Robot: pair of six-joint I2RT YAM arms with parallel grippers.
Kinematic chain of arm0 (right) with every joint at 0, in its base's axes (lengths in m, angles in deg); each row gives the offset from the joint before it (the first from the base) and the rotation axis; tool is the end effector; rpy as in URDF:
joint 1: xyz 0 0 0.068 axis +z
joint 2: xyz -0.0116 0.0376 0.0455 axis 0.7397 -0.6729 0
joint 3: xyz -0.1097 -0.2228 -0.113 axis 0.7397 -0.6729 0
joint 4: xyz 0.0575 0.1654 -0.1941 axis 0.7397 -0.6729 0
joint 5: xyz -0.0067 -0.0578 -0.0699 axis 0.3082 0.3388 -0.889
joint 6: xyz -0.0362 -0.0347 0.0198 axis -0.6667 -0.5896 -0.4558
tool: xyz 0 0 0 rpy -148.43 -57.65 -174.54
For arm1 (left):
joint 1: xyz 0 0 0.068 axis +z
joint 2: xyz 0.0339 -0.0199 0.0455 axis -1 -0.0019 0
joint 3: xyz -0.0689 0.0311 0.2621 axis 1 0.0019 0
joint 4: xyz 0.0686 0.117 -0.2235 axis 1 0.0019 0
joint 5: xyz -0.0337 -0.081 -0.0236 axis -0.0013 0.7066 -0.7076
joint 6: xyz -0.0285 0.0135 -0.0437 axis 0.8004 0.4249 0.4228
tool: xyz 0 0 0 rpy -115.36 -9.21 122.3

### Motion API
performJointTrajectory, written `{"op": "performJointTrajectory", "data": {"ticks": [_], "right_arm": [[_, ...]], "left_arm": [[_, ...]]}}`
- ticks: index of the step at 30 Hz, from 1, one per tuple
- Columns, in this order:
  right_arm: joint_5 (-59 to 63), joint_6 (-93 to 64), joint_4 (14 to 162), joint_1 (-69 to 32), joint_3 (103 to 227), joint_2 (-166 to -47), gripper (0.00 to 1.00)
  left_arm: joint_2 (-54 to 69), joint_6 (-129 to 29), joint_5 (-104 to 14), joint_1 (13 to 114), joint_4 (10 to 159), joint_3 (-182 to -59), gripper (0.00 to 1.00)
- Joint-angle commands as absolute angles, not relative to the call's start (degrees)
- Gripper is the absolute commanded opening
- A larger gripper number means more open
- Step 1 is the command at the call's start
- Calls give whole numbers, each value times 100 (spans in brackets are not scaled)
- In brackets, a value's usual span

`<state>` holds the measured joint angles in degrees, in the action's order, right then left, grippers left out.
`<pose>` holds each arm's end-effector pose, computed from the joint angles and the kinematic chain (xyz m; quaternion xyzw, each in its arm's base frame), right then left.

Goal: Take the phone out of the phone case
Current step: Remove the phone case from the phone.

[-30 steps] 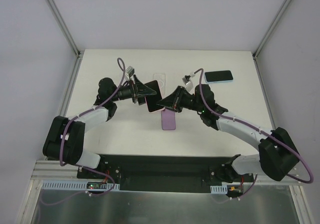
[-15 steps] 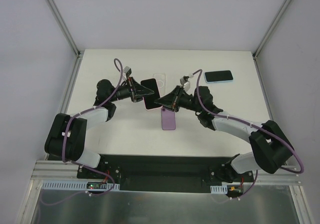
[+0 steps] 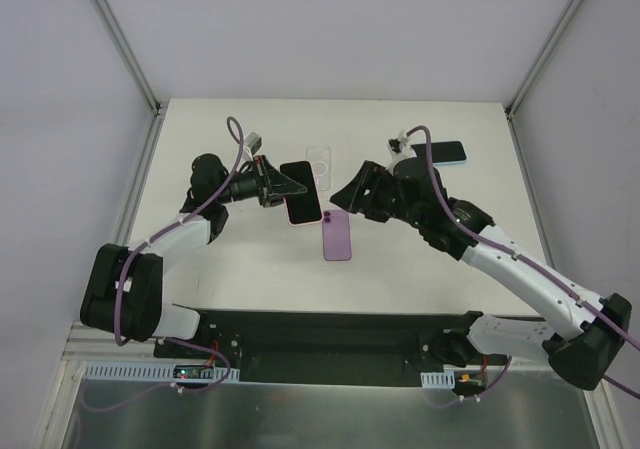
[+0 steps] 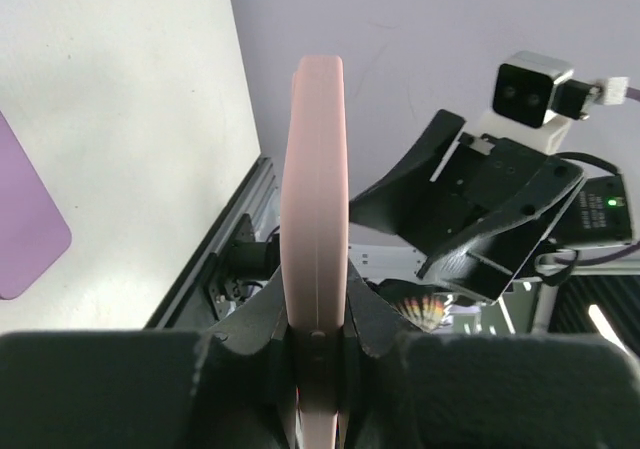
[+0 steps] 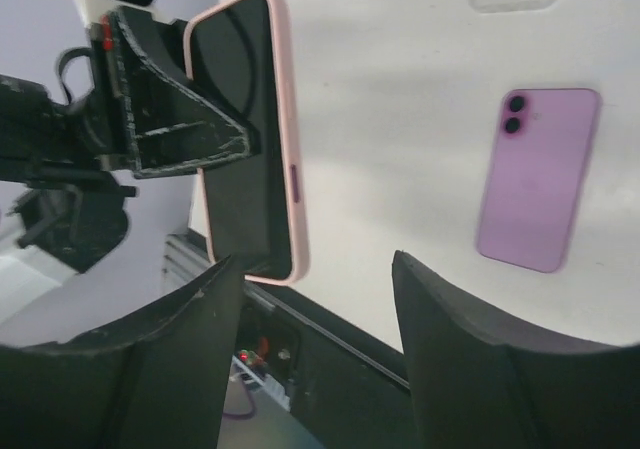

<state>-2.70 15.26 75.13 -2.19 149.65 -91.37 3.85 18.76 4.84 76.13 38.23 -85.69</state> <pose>0.1851 0.1909 0.3534 -0.0787 0.8119 0.3944 0.4233 0.2706 -0.0973 0.2645 -0.0171 0.6859 -0.6973 0.2073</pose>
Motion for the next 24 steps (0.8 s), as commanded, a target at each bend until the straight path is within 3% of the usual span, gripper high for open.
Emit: {"op": "performJointTrajectory", "data": {"ticks": [1,11,24], "right_arm": [[-1431,703,5766,106,15498,-9205,63],[-2380,439,5149,907,16475,-10032,63],[-2451,325,5123,1294,16914,-10348,63]], "left_arm": [[875,978,573,7671,4586,-9051,0],[1104,406,511,7671,5536,-9245,0],[1280,107,432,7662,5985,-9324,0]]}}
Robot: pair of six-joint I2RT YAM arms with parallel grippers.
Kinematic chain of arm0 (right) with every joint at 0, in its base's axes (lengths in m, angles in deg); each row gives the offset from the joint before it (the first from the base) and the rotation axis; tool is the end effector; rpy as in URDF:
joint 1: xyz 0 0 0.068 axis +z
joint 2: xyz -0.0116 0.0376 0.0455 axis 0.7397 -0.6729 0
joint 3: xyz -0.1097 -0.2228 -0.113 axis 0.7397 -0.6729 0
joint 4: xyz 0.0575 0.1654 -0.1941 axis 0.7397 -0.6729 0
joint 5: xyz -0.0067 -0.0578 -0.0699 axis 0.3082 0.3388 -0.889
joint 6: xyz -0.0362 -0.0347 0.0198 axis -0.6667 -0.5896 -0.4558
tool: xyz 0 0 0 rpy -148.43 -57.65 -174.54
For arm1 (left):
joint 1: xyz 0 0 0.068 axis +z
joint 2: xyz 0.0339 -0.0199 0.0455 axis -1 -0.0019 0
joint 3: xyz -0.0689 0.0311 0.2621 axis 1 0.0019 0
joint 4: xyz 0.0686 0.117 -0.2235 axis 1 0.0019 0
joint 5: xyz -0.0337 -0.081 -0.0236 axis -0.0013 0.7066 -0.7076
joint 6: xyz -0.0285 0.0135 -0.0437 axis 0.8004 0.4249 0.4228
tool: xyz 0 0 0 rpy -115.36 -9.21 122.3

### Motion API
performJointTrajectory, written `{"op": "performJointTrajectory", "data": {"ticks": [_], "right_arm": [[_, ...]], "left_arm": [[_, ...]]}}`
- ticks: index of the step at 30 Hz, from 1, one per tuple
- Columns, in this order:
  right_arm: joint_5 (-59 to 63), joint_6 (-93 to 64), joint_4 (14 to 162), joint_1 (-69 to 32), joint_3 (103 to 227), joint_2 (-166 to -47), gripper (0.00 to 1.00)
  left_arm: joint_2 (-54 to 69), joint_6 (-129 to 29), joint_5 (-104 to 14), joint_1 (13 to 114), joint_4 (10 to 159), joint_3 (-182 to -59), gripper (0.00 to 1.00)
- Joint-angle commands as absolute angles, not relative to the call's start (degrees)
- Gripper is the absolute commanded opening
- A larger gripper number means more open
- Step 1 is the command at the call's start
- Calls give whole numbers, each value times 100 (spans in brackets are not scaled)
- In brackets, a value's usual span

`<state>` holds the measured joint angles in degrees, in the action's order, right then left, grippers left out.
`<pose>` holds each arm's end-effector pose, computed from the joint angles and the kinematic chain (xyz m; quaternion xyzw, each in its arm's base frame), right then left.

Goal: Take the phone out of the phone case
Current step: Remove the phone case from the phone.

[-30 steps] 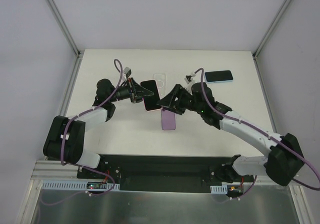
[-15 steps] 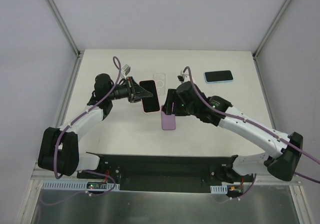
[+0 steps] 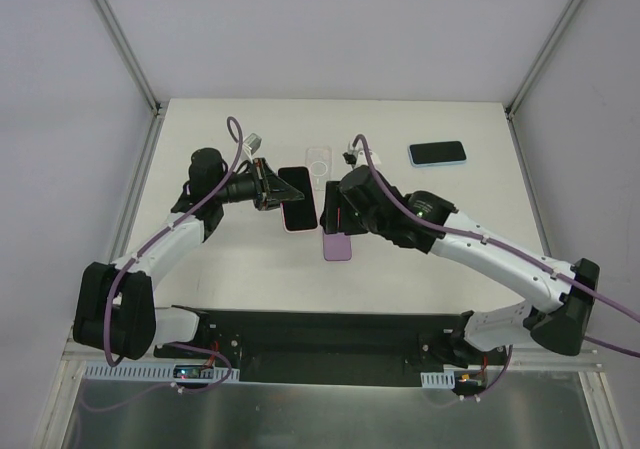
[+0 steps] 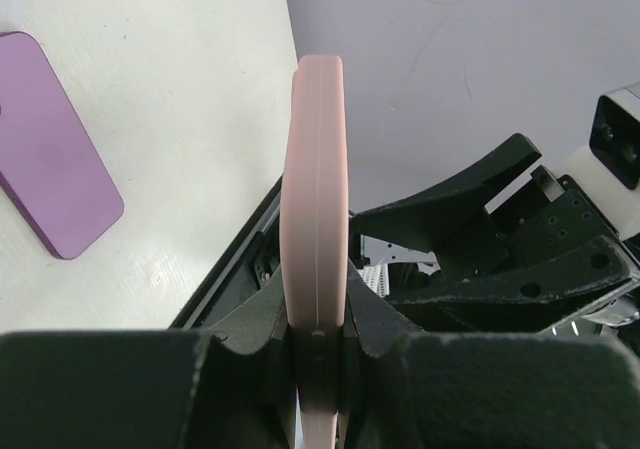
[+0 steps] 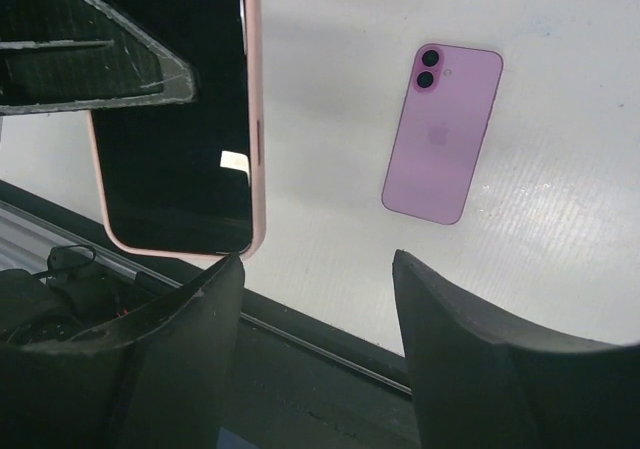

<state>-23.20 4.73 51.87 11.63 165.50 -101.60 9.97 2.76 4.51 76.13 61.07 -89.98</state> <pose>0.1566 0.2428 0.3643 -0.1886 0.8666 0.1976 0.4176 0.2615 -0.0950 0.2799 0.0143 0.7267 -0.6476 0.2288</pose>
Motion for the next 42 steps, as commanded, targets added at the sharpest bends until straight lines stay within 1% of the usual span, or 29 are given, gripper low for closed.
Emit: {"op": "performJointTrajectory", "data": {"ticks": [1,6,10,17,20,26,29,33,39,42], "right_arm": [[-2443,307,5123,1303,16958,-10444,63],[-2644,263,4808,1373,17213,-10735,63],[-3127,281,4315,1373,17450,-11051,63],[-3796,377,3647,1382,17477,-11315,62],[-3718,378,3707,1391,17311,-11333,62],[-3305,439,4277,1391,17029,-11438,62],[-3304,553,4401,1391,16915,-11360,61],[-3400,641,4771,1382,16590,-10624,61],[-3471,431,5131,1391,16677,-9822,61],[-3331,211,5298,1399,16878,-9829,61]], "left_arm": [[1289,98,441,7662,6002,-9324,0],[1333,81,441,7662,6073,-9359,0],[1377,72,458,7662,6125,-9403,0],[1456,81,476,7662,6205,-9526,0],[1465,124,502,7662,6213,-9579,0],[1526,396,564,7662,5933,-9605,0],[1605,406,547,7662,5906,-9570,0],[1597,301,538,7662,6055,-9562,0],[1561,248,529,7662,6073,-9509,0],[1553,213,520,7662,6125,-9509,0]]}}
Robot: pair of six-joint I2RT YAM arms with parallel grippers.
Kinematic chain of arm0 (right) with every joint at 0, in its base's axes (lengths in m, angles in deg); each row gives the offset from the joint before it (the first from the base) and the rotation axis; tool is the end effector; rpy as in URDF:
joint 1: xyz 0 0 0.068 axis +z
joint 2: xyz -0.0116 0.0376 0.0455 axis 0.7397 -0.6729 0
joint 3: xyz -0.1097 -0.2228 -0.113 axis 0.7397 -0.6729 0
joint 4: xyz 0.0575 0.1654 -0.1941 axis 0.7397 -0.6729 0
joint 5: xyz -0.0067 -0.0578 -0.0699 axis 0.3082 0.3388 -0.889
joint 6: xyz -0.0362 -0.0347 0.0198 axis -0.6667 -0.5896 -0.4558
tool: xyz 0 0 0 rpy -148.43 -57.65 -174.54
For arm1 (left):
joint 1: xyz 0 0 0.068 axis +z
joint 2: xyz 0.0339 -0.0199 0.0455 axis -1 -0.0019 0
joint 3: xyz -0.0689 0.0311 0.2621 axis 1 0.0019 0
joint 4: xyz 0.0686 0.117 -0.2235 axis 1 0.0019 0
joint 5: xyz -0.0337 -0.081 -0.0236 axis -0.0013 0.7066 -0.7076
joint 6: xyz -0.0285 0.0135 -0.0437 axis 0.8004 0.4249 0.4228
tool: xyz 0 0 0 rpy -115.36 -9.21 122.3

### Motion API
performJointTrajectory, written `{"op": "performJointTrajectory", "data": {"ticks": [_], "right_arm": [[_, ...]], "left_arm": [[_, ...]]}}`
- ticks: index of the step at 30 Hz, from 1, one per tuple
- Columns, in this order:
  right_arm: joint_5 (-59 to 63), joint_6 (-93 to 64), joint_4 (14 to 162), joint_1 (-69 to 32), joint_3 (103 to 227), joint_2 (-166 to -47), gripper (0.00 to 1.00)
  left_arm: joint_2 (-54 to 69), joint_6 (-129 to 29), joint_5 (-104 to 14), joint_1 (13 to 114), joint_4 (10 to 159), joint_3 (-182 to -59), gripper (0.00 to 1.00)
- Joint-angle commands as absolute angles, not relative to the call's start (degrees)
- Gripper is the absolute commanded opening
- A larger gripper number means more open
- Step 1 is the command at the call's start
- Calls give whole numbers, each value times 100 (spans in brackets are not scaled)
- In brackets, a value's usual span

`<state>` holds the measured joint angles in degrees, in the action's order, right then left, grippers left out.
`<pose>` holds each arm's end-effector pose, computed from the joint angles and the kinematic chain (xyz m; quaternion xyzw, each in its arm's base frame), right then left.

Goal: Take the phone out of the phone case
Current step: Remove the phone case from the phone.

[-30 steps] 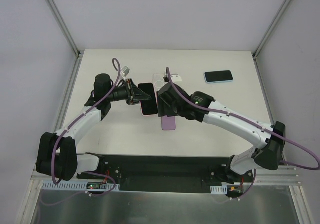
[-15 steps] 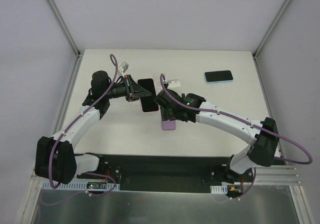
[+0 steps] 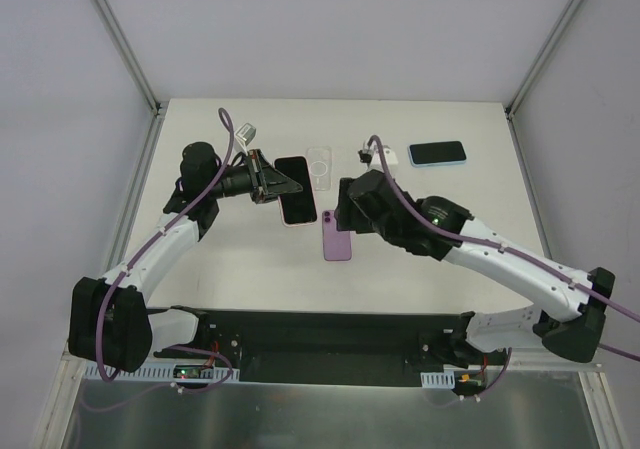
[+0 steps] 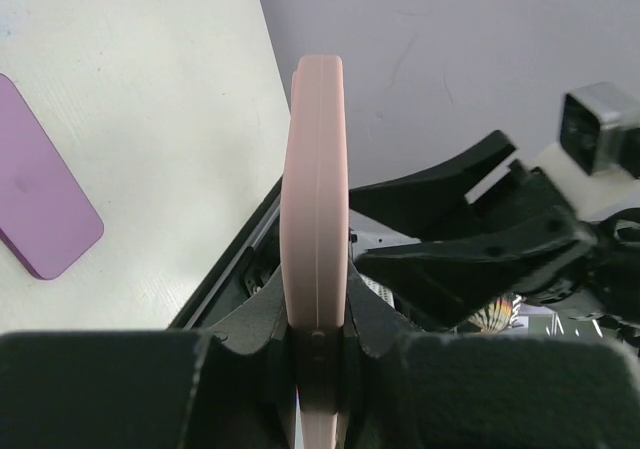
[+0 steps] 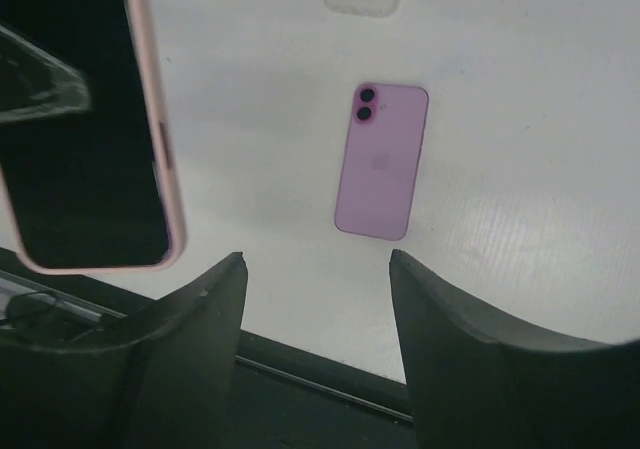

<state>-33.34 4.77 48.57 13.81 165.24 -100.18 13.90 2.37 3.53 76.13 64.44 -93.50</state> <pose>0.1466 0.2353 0.3660 -0.1693 0.8662 0.1315 0.4514 0.2535 -0.0927 0.3125 0.0312 0.7131 -0.6496 0.2617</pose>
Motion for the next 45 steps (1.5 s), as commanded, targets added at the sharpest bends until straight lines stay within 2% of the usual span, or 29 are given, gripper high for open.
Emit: {"op": "performJointTrajectory", "data": {"ticks": [1,9,22,29,45], "right_arm": [[-3226,158,5298,1399,16966,-9900,62],[-3031,-106,5219,1549,17608,-10568,63],[-3497,-9,4500,1558,17714,-11130,63],[-3753,114,4164,1558,17539,-11280,63],[-2557,667,5201,1487,16467,-11228,63]], "left_arm": [[1544,195,511,7662,6143,-9509,0],[1588,-121,467,7662,6819,-9684,0],[1614,-209,441,7662,6987,-9790,0],[1623,-192,458,7662,7004,-9913,0],[1693,230,529,7662,6574,-9974,0]]}}
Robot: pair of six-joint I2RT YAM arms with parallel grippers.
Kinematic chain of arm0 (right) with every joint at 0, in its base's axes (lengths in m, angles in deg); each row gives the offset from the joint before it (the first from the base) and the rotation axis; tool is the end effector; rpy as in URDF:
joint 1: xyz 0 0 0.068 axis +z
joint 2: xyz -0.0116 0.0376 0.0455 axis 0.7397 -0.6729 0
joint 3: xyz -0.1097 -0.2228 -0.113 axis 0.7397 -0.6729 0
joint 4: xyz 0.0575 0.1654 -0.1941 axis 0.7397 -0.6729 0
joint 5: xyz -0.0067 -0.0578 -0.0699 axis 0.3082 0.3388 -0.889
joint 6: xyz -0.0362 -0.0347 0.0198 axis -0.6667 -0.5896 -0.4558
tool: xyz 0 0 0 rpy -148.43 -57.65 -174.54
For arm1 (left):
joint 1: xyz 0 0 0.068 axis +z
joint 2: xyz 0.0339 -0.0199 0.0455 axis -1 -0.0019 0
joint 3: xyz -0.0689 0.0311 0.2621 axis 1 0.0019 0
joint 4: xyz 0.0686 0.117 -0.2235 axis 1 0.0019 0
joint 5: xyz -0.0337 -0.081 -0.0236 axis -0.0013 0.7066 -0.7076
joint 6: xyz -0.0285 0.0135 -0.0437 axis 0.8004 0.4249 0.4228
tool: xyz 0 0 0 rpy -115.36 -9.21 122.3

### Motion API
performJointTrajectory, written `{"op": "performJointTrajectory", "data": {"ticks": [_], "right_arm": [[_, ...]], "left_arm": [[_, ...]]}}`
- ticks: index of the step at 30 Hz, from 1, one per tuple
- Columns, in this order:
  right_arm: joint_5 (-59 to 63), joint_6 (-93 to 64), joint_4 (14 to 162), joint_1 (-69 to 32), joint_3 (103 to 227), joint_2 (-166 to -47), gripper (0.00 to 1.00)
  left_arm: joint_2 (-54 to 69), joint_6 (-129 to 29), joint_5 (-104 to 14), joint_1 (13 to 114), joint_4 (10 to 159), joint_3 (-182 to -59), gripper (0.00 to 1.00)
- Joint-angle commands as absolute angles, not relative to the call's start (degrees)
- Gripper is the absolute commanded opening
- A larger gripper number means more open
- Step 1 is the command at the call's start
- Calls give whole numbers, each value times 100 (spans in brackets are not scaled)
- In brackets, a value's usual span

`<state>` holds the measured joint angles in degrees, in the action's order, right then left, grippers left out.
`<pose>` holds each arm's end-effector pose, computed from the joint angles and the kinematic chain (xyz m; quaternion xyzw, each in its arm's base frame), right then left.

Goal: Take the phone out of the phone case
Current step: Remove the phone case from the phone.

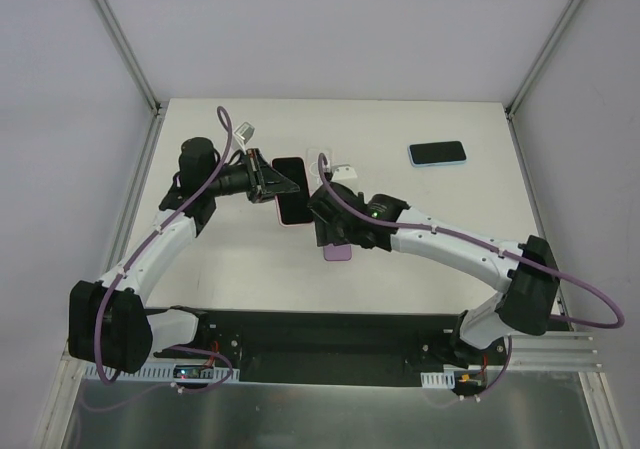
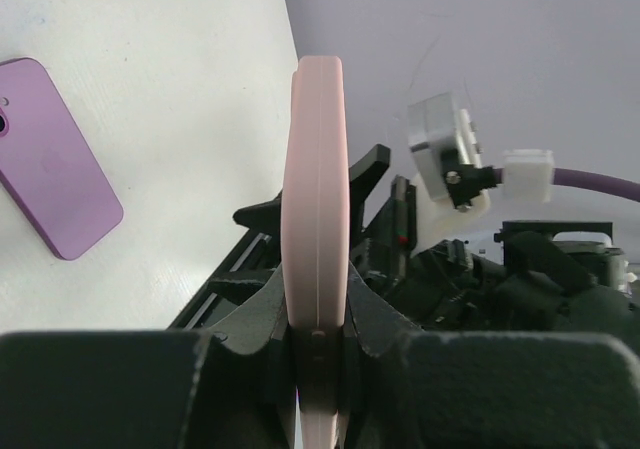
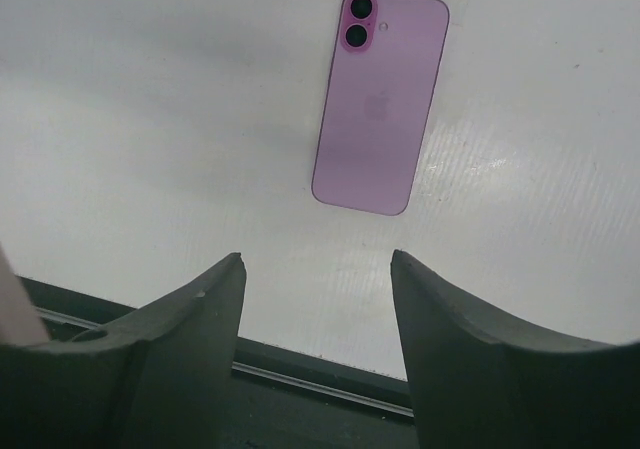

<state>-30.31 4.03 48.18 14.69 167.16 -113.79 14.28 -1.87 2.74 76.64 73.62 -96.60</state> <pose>0.1668 0.2867 0.3080 -0.2261 0.8959 0.0786 0.3743 0.2546 -0.0902 0.3177 0.0220 0.7328 -0.6295 0.2574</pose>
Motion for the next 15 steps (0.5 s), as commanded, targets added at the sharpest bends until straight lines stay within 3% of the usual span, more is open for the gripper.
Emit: {"op": "performJointTrajectory", "data": {"ticks": [1,15], "right_arm": [[-2574,711,5350,1487,16396,-11149,63],[-2838,957,6045,1329,16123,-9426,63]], "left_arm": [[1702,230,520,7671,6565,-9966,0],[1702,256,538,7671,6451,-9781,0]]}}
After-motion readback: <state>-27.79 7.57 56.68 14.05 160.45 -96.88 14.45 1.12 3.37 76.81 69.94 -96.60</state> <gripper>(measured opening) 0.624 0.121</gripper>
